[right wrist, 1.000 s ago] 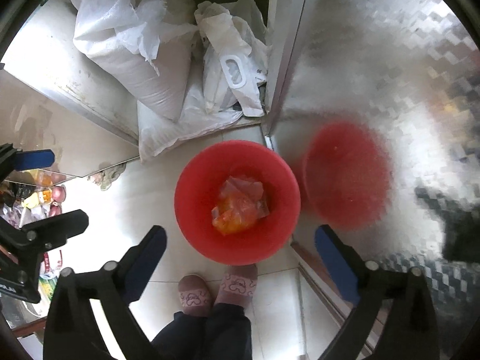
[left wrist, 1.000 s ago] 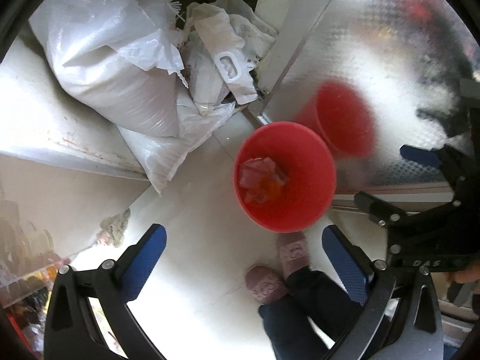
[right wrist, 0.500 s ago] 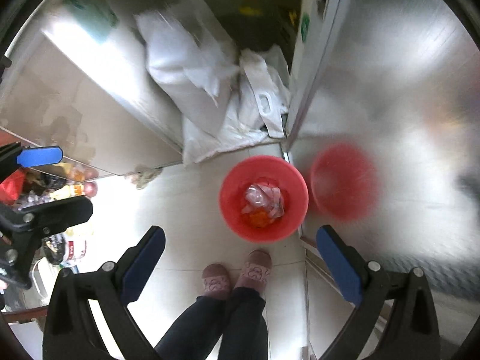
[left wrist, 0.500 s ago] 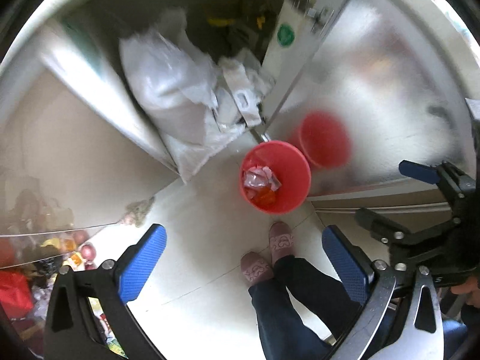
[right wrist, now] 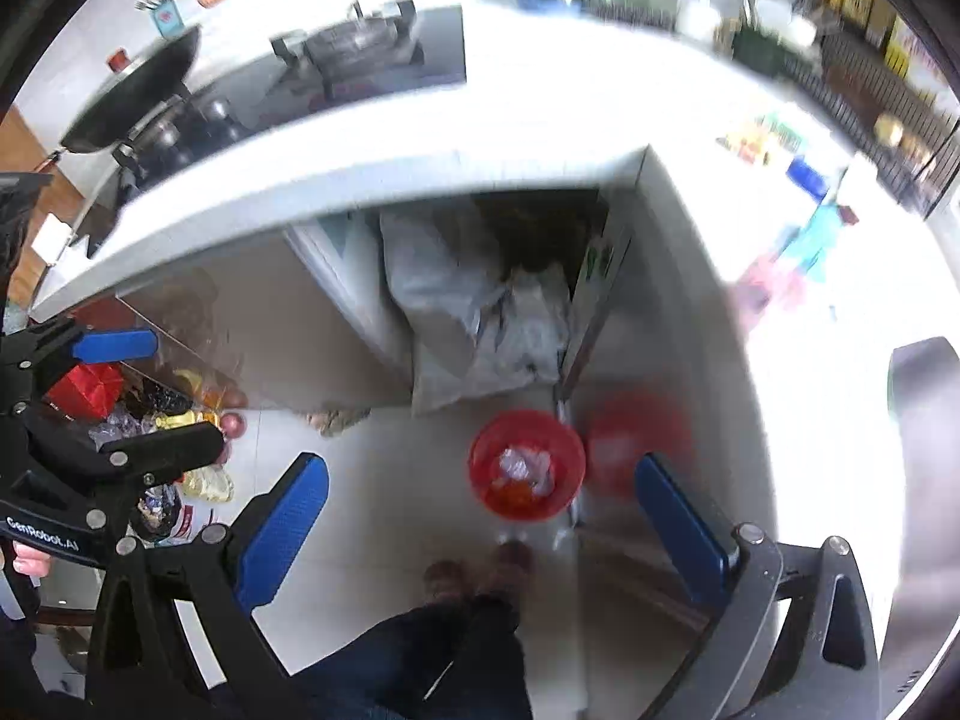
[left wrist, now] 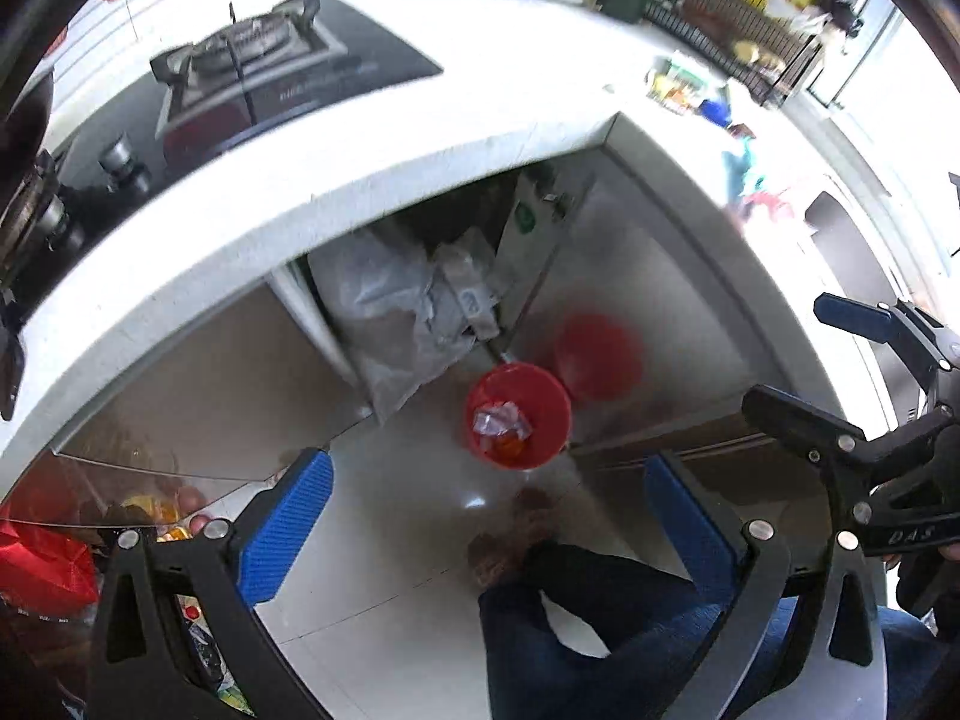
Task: Collect trash
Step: 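Raise both tools from the bin back toward the counter items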
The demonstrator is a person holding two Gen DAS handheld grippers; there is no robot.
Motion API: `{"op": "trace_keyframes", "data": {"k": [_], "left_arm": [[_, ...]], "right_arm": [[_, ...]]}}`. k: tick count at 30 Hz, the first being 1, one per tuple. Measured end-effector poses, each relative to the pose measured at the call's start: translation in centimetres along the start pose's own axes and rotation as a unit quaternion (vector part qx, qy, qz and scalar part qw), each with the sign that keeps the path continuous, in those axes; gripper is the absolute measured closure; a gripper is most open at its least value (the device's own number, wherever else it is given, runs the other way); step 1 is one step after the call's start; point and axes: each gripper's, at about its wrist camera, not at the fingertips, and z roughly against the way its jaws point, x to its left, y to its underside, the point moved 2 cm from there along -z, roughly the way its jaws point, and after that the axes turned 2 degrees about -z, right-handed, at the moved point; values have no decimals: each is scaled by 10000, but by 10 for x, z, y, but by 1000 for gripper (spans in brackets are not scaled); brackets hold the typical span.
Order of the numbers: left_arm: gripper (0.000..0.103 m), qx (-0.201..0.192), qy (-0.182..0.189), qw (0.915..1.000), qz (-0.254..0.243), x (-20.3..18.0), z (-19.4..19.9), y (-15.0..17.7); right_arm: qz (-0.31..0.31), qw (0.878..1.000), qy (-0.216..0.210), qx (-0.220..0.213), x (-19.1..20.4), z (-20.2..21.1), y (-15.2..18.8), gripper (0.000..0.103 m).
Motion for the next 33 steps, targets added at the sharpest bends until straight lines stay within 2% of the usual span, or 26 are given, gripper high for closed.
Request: {"op": "trace_keyframes", "data": {"k": [5,14,22,25,29,33], "left_arm": [[0,-342,167,9990,-214,-15,35,-11],[0,-770,457,9949,-468,-45,70,-33],[0,-1056,490,9898,-819,-62,73,-58],[0,-1040,480,9889,-945,-69,67,-70],[0,-991,653,9888,-902,-75,59,-85],[0,-924,814,9887,-853,-80,49,-107]], "right_arm": [[133,9987,286,-402,-2,35,-1,1],[-256,9932,793,-817,-29,72,-8,1],[-637,9911,915,-729,-50,86,-16,1],[-630,9917,893,-683,-55,85,-19,1],[-1066,9911,607,-526,-73,80,-21,1],[-1088,9903,745,-433,-85,73,-33,1]]}}
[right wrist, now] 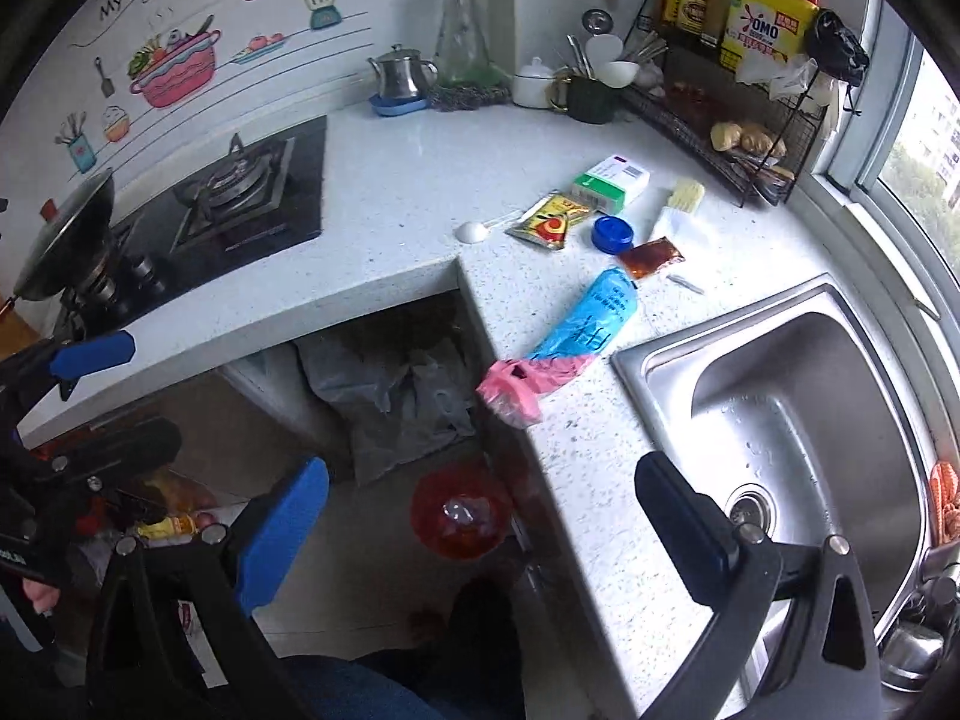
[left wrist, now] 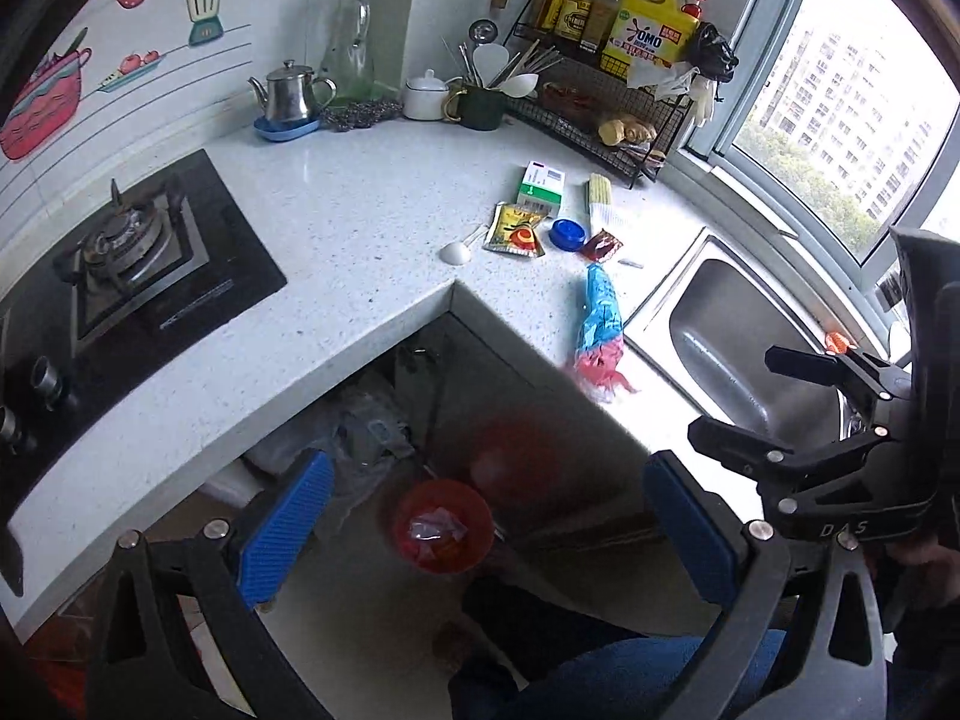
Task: Collect trash
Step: 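Raise both tools from the bin back toward the counter items, then grasp the white plastic spoon with the left gripper while the right gripper grasps the blue-and-pink bag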
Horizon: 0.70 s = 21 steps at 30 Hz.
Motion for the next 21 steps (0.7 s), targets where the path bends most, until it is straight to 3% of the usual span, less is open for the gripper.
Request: {"op": "trace_keyframes", "data": {"k": [5,13,21], "left_arm": [[0,117,-67,9999,-53,0,-22,-28],[0,502,-206,9984,-176,-2,-79,-73],[0,1041,-227,9942,-126,1,-140,-84]], "right_arm": [[131,9999,-23,32,-7,-16,-21,1],[-123,9985,-100,517,-36,-68,-52,1],[-24,9949,-60,1010,-58,-130,-66,1]]}}
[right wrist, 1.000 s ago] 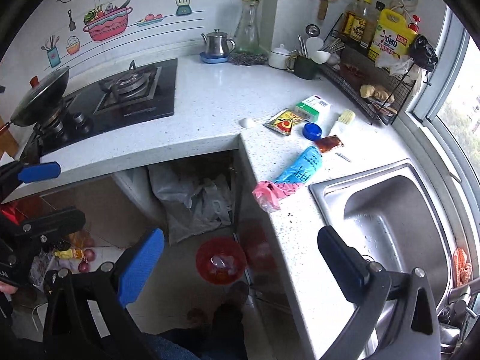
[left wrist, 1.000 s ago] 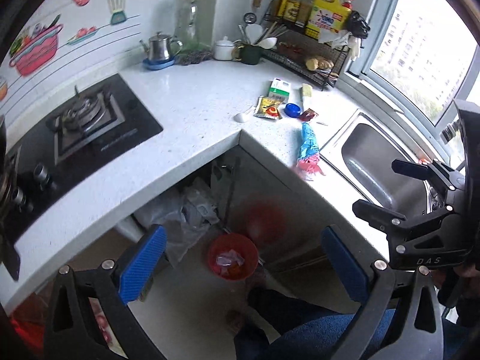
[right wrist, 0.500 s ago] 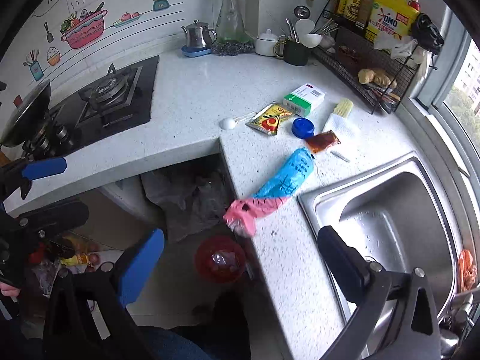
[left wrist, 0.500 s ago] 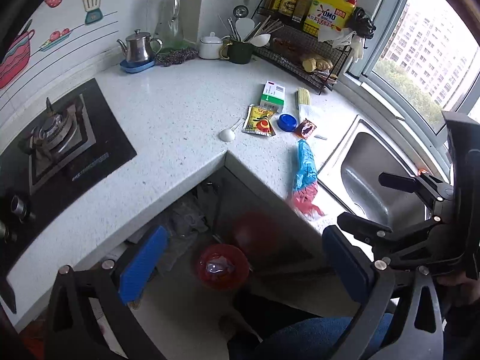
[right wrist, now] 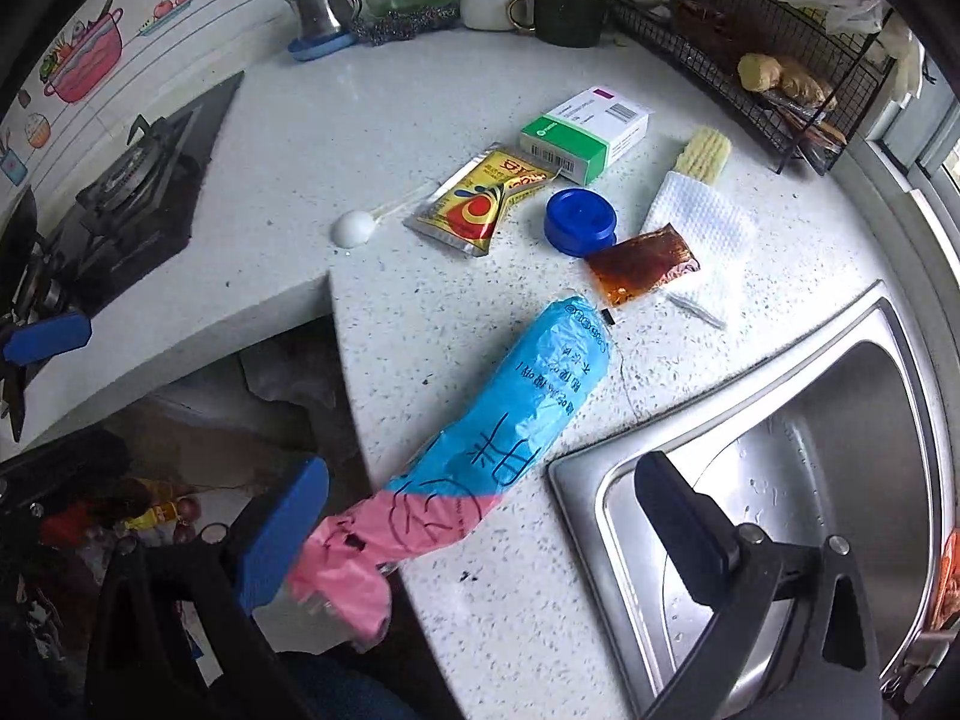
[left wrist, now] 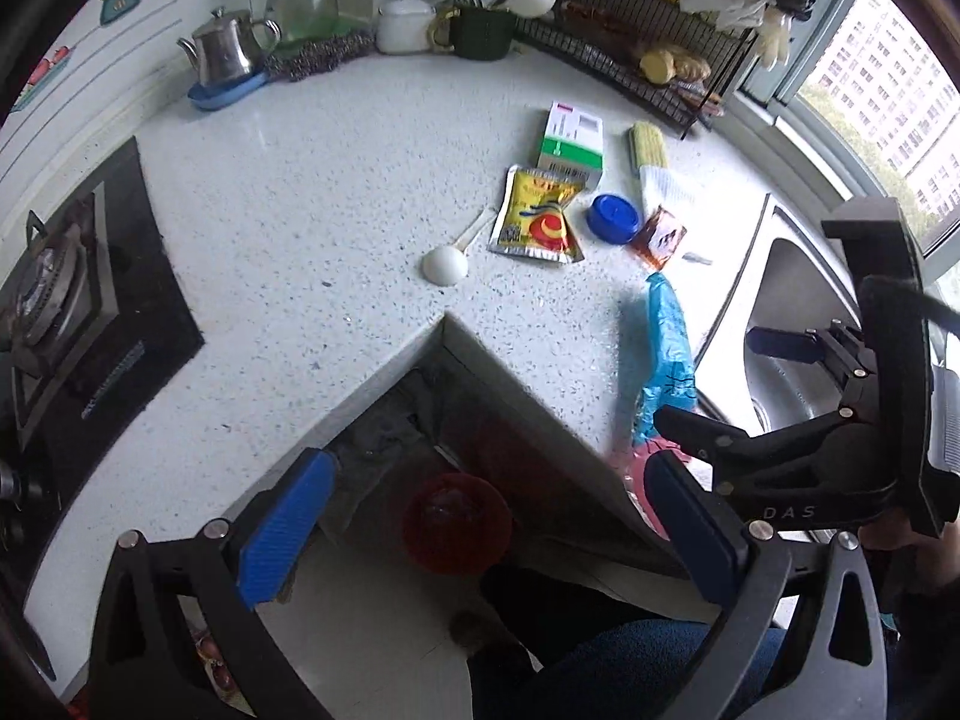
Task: Collect trash
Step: 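Grasp the white plastic spoon with the left gripper while the right gripper grasps the blue-and-pink bag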
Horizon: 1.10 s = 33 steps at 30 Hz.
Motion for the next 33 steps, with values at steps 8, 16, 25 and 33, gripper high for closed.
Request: {"op": "trace_keyframes", "data": {"k": [8,16,25,33], "left_arm": [[0,279,-30,9996,62,3,-24,-6],[0,370,-113,9992,115,16,-34,-13],[0,507,-143,9979,-389,25,-61,-56],[0,543,-206,9943,-898,29,-97,-110]], "right_arm": [[172,9993,-107,318,-5,-29,-6,11],[555,9972,-265,425,7,-40,-5,38],[650,9968,-423,214,3,-39,-23,76],[220,9970,-721,166,-23,-31,-46,90]]}}
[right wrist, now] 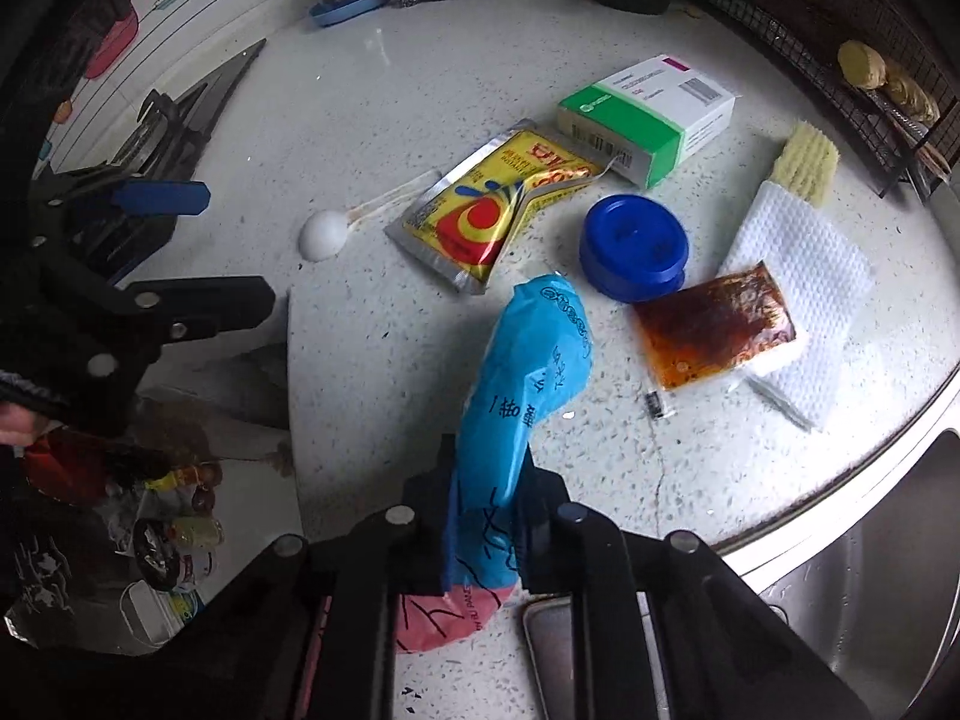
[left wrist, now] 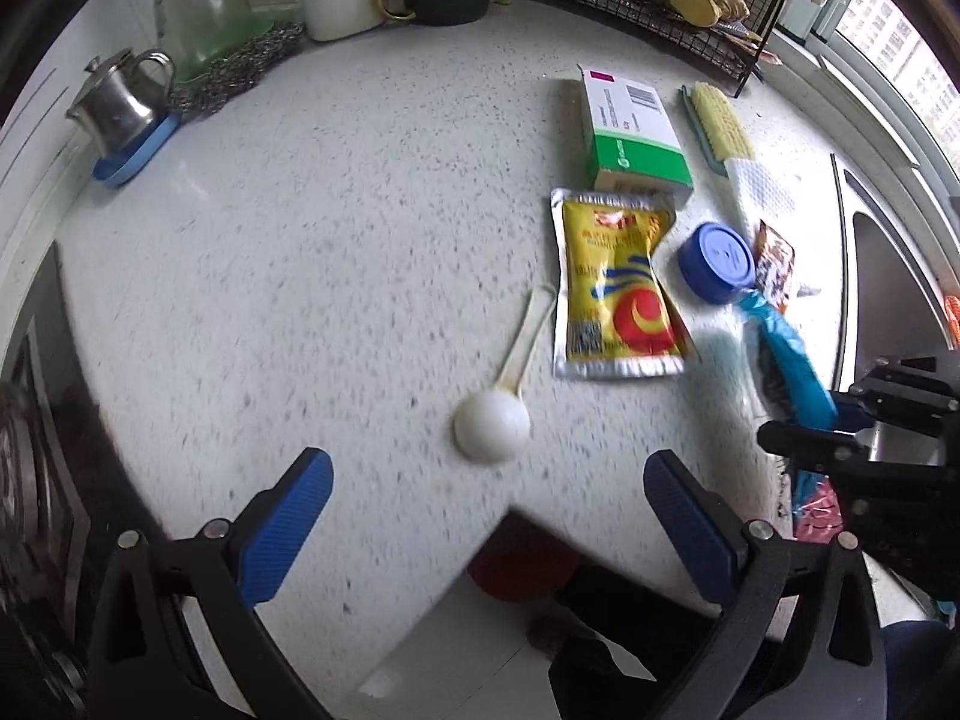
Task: Collect trash
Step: 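Grasp the white plastic spoon with the left gripper while the right gripper grasps the blue-and-pink bag, then carry the spoon with the left gripper while the right gripper carries the bag to the bin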
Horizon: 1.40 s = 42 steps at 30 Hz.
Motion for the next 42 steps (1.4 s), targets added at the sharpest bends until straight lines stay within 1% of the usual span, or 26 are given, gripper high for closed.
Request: {"op": "trace_keyframes", "data": {"k": [3,5,7,9,10,11,14,15,16,17,18,19,20,21,23,24,27,30,35,42], "left_arm": [[1,78,33,9999,-54,6,-11,-14],[6,159,21,9998,-135,7,-19,-21],[13,265,26,9993,-249,6,-28,-26],[17,403,-37,9984,-401,5,-37,-29],[22,452,-27,9980,-452,4,-40,-31],[23,496,-14,9975,-504,3,-43,-32],[28,463,-42,9970,-618,0,-42,-33],[31,459,-37,9970,-622,0,-41,-33],[40,445,-31,9970,-631,-1,-40,-34],[45,434,-18,9969,-648,-3,-39,-35],[56,419,-4,9968,-681,-4,-37,-35],[66,408,10,9967,-700,-5,-36,-35],[71,393,15,9967,-713,-5,-35,-35],[81,390,22,9967,-710,-10,-33,-35],[87,388,47,9966,-720,-13,-30,-33],[93,385,62,9966,-729,-13,-28,-31],[94,393,30,9965,-735,-14,-25,-24],[95,389,1,9974,-607,-18,-24,-18],[95,257,42,9987,-444,-22,-11,-12],[95,64,47,9980,-633,-39,23,1]], "right_arm": [[-159,9998,-44,-95,-10,7,-8,91],[-200,9997,-92,-115,-15,9,-12,91],[-220,9996,-118,-132,-19,7,-13,91],[-256,9994,-162,-137,-24,6,-14,91],[-276,9994,-176,-142,-24,5,-15,91],[-302,9993,-188,-143,-26,5,-15,91],[-364,9989,-237,-149,-29,5,-16,91],[-377,9989,-246,-151,-24,2,-17,91],[-389,9988,-265,-151,-30,6,-17,91],[-395,9987,-281,-152,-31,6,-17,91],[-394,9987,-294,-148,-42,11,-23,91],[-409,9986,-296,-145,-43,10,-24,91],[-426,9985,-311,-143,-44,10,-25,91],[-434,9984,-317,-148,-44,8,-26,91],[-436,9984,-313,-155,-44,8,-27,91],[-443,9984,-314,-166,-44,8,-26,90],[-484,9981,-338,-192,-41,11,-22,90],[-513,9978,-346,-235,-39,14,-18,91],[-554,9975,-292,-312,-40,25,-11,91],[-528,9975,-132,-442,-41,46,-4,91]]}}
